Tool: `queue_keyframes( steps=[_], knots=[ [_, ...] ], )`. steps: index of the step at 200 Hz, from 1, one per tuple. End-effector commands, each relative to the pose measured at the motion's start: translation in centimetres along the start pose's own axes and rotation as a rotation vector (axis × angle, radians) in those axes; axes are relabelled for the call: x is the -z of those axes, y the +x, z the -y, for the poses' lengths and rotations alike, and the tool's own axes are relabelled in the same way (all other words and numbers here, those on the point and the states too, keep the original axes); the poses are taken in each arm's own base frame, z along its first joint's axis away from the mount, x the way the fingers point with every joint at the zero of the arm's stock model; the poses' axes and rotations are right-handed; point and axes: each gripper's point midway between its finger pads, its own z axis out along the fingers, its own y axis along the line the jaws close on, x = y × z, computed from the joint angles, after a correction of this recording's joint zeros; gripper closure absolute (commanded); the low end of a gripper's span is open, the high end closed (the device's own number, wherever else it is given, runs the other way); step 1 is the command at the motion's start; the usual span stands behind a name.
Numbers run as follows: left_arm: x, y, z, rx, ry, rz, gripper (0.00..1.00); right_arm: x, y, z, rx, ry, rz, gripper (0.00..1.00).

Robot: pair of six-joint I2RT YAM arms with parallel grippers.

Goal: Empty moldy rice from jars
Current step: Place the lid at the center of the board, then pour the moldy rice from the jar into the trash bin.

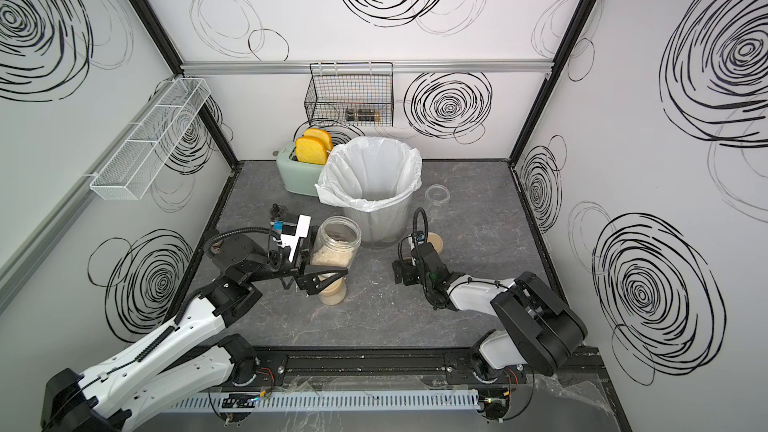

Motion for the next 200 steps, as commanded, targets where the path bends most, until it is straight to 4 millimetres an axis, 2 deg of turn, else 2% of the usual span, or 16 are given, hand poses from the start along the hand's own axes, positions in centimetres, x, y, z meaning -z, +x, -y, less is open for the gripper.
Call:
queue_keyframes(
  steps=[1,43,70,79,97,128,144,165,184,200],
  knots=[
    [0.1,-4.1,1.6,-0.137,0.030,0.113,0.13,1.0,-2.4,-0.8,-0.025,-0.022,0.056,0.05],
    [0.2,-4.3,1.5,-0.147,0.014,0.118,0.13,4.4,-6.2,-1.5,-0.048,-0.064,0.158,0.04],
    [0.0,-4.4,1.3,-0.168,0.008,0.106,0.13,7.8,-8.1,-0.6,-0.085,-0.059,0.231,0.03],
    [-0.2,-3.9,0.8,-0.156,0.000,0.075,0.13,9.5,-9.0,-0.2,-0.099,-0.055,0.284,0.03],
    [-0.7,-4.0,0.1,-0.172,0.000,0.047,0.13,13.2,-10.7,1.3,-0.132,-0.022,0.425,0.02],
    [-1.6,-5.7,-1.3,-0.237,-0.012,0.018,0.13,20.6,-14.2,1.9,-0.096,-0.044,0.691,0.02],
    [-1.8,-6.7,-2.6,-0.265,-0.030,0.012,0.13,23.3,-15.9,1.8,-0.057,-0.038,0.768,0.02],
    [-1.8,-7.7,-4.6,-0.280,-0.045,0.006,0.13,25.1,-18.3,0.5,0.013,-0.060,0.797,0.02],
    [-1.7,-8.6,-6.2,-0.304,-0.062,-0.007,0.13,25.9,-20.7,-0.1,0.033,-0.045,0.815,0.02],
    [-1.4,-9.3,-7.9,-0.328,-0.090,-0.023,0.14,27.1,-23.3,-1.8,0.112,-0.083,0.868,0.02]
  ],
)
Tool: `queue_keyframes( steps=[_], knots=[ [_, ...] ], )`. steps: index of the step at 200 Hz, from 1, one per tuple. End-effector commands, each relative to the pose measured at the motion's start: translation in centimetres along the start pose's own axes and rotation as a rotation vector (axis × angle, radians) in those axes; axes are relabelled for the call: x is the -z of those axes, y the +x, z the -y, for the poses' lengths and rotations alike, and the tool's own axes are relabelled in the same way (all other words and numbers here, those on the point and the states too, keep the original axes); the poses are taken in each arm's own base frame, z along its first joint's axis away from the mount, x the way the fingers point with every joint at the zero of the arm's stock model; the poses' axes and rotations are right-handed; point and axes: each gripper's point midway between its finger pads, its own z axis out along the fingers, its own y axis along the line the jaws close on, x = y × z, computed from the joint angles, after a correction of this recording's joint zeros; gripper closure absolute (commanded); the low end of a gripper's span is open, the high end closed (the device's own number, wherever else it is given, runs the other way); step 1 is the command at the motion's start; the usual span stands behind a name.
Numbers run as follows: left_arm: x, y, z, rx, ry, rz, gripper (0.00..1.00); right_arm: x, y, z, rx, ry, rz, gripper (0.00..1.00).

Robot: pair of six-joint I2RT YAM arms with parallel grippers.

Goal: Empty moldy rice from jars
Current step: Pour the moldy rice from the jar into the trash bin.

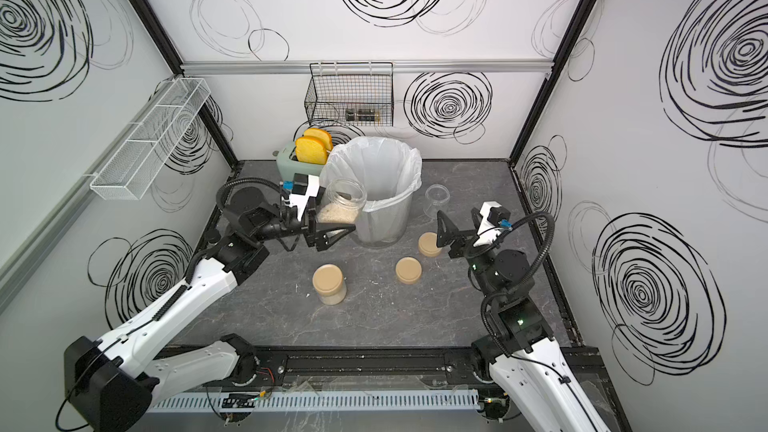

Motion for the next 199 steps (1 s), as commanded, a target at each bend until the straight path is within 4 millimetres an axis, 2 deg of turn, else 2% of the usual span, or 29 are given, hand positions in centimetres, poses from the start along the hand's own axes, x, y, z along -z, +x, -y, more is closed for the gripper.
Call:
queue_keyframes(
  steps=[1,19,35,61,76,108,148,199],
  knots=[
    [0.5,-3.9,-0.7,-0.174,0.014,0.057,0.14,-1.2,-3.5,-2.2,0.099,-0.079,0.067,0.02],
    [0.5,-4.6,-2.8,-0.193,0.002,0.045,0.14,-2.6,-6.0,-4.4,0.170,-0.177,0.124,0.02],
    [0.4,-5.2,-4.5,-0.211,-0.011,0.043,0.14,-4.3,-7.4,-5.2,0.216,-0.199,0.148,0.00],
    [-0.1,-5.8,-7.2,-0.256,-0.055,0.038,0.14,-6.4,-8.4,-6.7,0.313,-0.290,0.169,0.06],
    [-0.7,-5.1,-8.9,-0.282,-0.084,-0.003,0.14,-7.4,-8.8,-7.4,0.345,-0.353,0.172,0.09],
    [-1.9,-4.1,-11.7,-0.341,-0.128,-0.099,0.14,-9.1,-8.1,-9.3,0.432,-0.531,0.107,0.17],
    [-3.4,-3.1,-14.5,-0.438,-0.180,-0.197,0.14,-10.5,-5.8,-11.9,0.492,-0.757,0.029,0.30],
    [-5.1,-2.3,-15.5,-0.573,-0.215,-0.291,0.14,-11.7,-3.9,-14.2,0.543,-0.909,-0.037,0.43]
  ],
)
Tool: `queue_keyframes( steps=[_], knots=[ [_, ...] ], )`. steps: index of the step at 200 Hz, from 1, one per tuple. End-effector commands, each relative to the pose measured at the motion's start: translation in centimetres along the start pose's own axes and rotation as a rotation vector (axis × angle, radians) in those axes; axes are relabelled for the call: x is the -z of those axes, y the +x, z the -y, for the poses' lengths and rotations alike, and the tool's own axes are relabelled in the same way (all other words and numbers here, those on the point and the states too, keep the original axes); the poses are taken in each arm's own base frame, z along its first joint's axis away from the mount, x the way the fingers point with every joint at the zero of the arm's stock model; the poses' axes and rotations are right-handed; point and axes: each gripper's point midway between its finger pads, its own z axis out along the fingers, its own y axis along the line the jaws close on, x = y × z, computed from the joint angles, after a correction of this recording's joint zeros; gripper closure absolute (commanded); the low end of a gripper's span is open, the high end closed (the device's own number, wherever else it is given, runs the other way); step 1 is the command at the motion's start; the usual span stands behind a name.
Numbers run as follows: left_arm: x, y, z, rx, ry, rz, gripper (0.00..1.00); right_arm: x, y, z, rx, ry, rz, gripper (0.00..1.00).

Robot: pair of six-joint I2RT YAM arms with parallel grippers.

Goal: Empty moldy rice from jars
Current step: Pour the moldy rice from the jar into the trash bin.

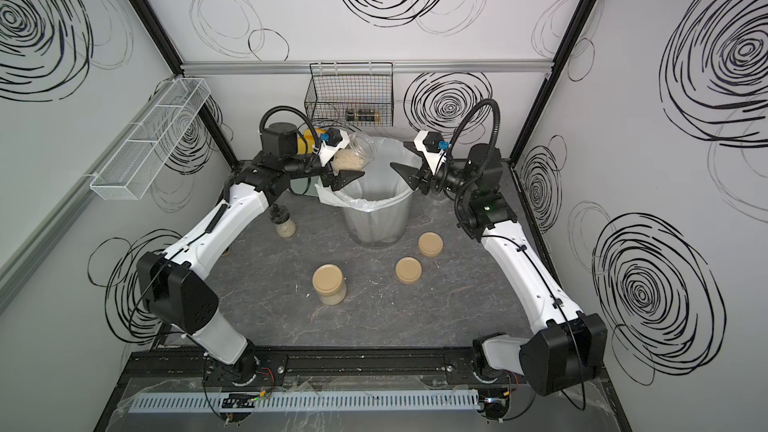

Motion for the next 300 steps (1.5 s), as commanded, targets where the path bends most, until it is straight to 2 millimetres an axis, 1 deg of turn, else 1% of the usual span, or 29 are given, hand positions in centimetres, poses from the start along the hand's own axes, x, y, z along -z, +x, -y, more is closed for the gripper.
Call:
queue_keyframes(
  steps=[1,27,55,78,100,112,152,167,185,202,221,250,271,300],
  knots=[
    [0.1,-3.5,-0.6,-0.210,-0.055,0.031,0.14,-1.0,-0.7,-2.1,0.067,-0.138,-0.001,0.43],
    [-0.7,-3.5,0.2,-0.277,-0.068,-0.006,0.15,-2.3,0.0,-3.0,0.072,-0.188,-0.036,0.49],
    [-1.1,-3.5,1.0,-0.324,-0.072,-0.038,0.14,-3.2,0.2,-4.1,0.076,-0.221,-0.046,0.51],
    [-1.0,-3.7,1.4,-0.342,-0.075,-0.043,0.15,-3.8,0.8,-5.0,0.068,-0.242,-0.068,0.54],
    [-0.5,-4.2,1.8,-0.366,-0.092,-0.036,0.15,-4.1,1.3,-5.5,0.070,-0.232,-0.090,0.55],
    [-0.2,-4.5,1.9,-0.375,-0.105,-0.027,0.15,-4.0,1.1,-5.7,0.079,-0.219,-0.088,0.54],
    [0.7,-4.7,1.3,-0.378,-0.143,-0.021,0.14,-3.1,-0.5,-5.5,0.089,-0.158,-0.045,0.54],
    [1.1,-4.8,1.0,-0.367,-0.152,-0.012,0.14,-2.7,-1.2,-5.0,0.094,-0.117,-0.026,0.53],
    [1.5,-5.1,1.0,-0.374,-0.162,0.002,0.15,-2.5,-1.3,-4.3,0.083,-0.089,-0.031,0.53],
    [1.7,-5.5,1.1,-0.384,-0.166,0.015,0.14,-2.6,-1.1,-3.9,0.061,-0.088,-0.044,0.54],
    [1.9,-5.9,1.2,-0.390,-0.170,0.021,0.14,-3.0,-1.0,-4.3,0.043,-0.121,-0.045,0.54],
    [1.8,-6.0,1.6,-0.410,-0.172,0.012,0.14,-3.9,-0.2,-4.6,0.023,-0.145,-0.064,0.54],
    [1.8,-6.1,1.8,-0.423,-0.174,0.011,0.14,-4.5,0.0,-5.2,0.012,-0.188,-0.068,0.54],
    [1.9,-6.7,1.9,-0.440,-0.180,0.024,0.14,-5.5,0.8,-5.6,-0.009,-0.222,-0.092,0.56]
  ],
)
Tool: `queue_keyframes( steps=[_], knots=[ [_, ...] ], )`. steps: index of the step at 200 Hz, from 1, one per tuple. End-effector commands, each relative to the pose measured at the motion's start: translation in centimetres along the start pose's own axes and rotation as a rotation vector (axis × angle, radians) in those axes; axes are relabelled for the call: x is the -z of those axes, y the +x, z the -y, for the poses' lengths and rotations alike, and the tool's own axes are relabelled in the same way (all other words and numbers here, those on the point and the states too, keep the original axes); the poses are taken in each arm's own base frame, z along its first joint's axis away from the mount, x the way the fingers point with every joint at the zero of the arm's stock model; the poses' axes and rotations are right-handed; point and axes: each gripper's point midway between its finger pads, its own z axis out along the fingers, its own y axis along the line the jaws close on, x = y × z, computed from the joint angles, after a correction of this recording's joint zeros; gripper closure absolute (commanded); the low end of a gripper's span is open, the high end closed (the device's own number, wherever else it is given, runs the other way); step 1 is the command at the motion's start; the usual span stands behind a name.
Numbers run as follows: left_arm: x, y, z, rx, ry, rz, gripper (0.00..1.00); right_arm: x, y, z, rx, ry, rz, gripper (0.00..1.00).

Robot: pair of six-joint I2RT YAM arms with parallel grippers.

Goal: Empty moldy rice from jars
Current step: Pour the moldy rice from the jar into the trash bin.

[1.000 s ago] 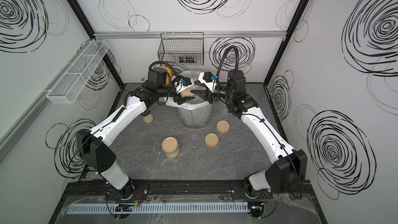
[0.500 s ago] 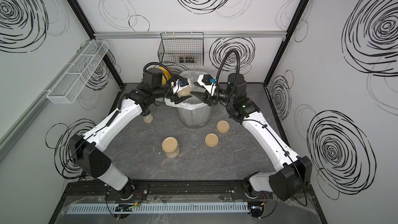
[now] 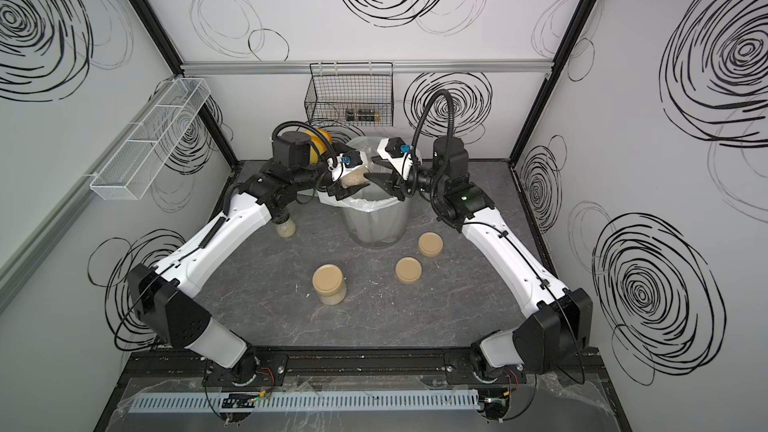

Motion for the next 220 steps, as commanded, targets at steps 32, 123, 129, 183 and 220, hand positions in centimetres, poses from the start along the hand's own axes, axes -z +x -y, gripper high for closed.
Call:
queue_keyframes(
  steps=[32,123,129,183,220],
  knots=[
    [3.0,-5.8,-3.0,-0.173,-0.169,0.147,0.14,-1.4,0.0,-0.9,-0.009,-0.086,-0.002,0.63],
    [2.0,-5.6,-4.5,-0.225,-0.263,0.172,0.04,-3.0,0.7,0.0,-0.046,-0.133,0.006,1.00],
    [1.9,-5.3,-4.7,-0.226,-0.277,0.168,0.04,-3.0,0.6,0.1,-0.047,-0.131,0.010,1.00],
    [2.4,-1.8,-7.2,-0.209,-0.434,0.062,0.04,-2.0,-0.5,3.0,-0.079,-0.056,0.048,1.00],
    [3.6,-0.2,-9.3,-0.268,-0.604,-0.010,0.04,-1.8,-0.6,3.4,-0.097,-0.070,0.052,1.00]
  ],
)
